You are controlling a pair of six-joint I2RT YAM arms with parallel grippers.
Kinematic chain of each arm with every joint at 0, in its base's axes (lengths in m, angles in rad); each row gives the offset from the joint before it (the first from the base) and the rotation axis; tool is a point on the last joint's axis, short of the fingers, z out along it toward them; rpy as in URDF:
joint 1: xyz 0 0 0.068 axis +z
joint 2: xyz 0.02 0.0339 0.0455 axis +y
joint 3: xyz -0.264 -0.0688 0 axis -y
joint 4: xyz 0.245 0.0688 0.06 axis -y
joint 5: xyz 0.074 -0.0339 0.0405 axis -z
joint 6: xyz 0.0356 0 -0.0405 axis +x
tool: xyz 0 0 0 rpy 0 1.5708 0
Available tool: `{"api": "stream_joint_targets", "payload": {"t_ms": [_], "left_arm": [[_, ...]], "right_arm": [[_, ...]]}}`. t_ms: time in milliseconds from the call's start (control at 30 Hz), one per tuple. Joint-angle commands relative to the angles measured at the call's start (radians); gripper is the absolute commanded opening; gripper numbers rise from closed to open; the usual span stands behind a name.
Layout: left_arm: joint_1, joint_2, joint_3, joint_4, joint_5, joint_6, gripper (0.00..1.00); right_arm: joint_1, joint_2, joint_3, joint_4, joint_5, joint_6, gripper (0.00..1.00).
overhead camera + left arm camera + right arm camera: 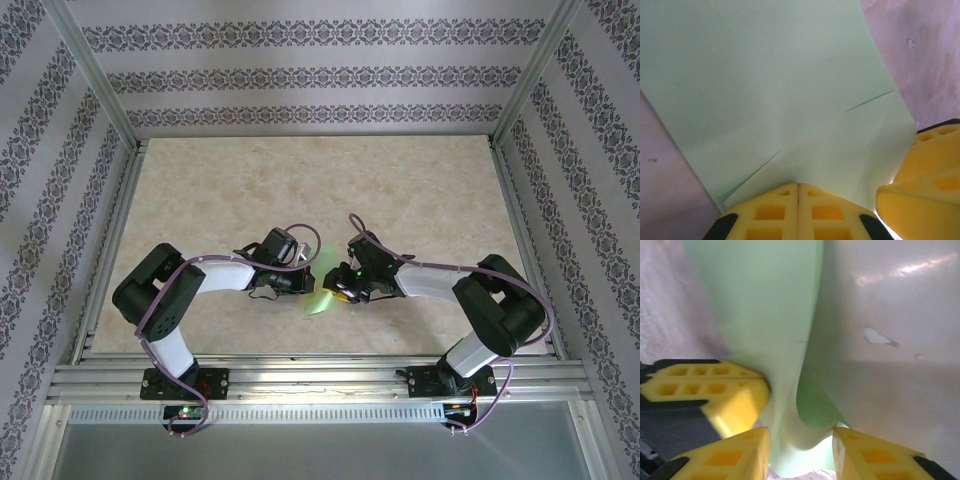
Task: Fold a paper plane with a square sheet of paper (pick it up from the middle)
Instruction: Turn over the paper at the center of the table.
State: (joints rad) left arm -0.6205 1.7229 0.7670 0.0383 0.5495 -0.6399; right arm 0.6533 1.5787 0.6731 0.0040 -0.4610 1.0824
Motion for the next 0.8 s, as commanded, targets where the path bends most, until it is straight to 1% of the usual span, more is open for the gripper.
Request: {"api": "stream_joint_targets", "payload": {"t_ms": [0,200,433,567,767], "left_arm": [[-0.012,-0.005,-0.026,-0.047,-0.011,-0.010,0.04],[-0.012,-0.003,-0.034,-0.031,-0.009,-0.019,0.04],[-0.012,-0.003,-0.029,-0.028,-0.005,-0.021,0.04],[-0.012,-0.005,-0.030,-0.026,-0.002,-0.026,0.04],[-0.012,-0.014,-0.034,-0.012,0.002,-0.037,0.04]], "right_arm": [[-0.031,0.027,0.040,0.022,-0.029,-0.043,0.39],[-0.062,0.065,0.056,0.045,-0.090,-0.100,0.42],[-0.086,0.098,0.057,0.064,-0.110,-0.117,0.42],[-0.090,0.108,0.041,0.105,-0.111,-0.108,0.39],[-0.107,0.122,0.021,0.155,-0.111,-0.105,0.27]]}}
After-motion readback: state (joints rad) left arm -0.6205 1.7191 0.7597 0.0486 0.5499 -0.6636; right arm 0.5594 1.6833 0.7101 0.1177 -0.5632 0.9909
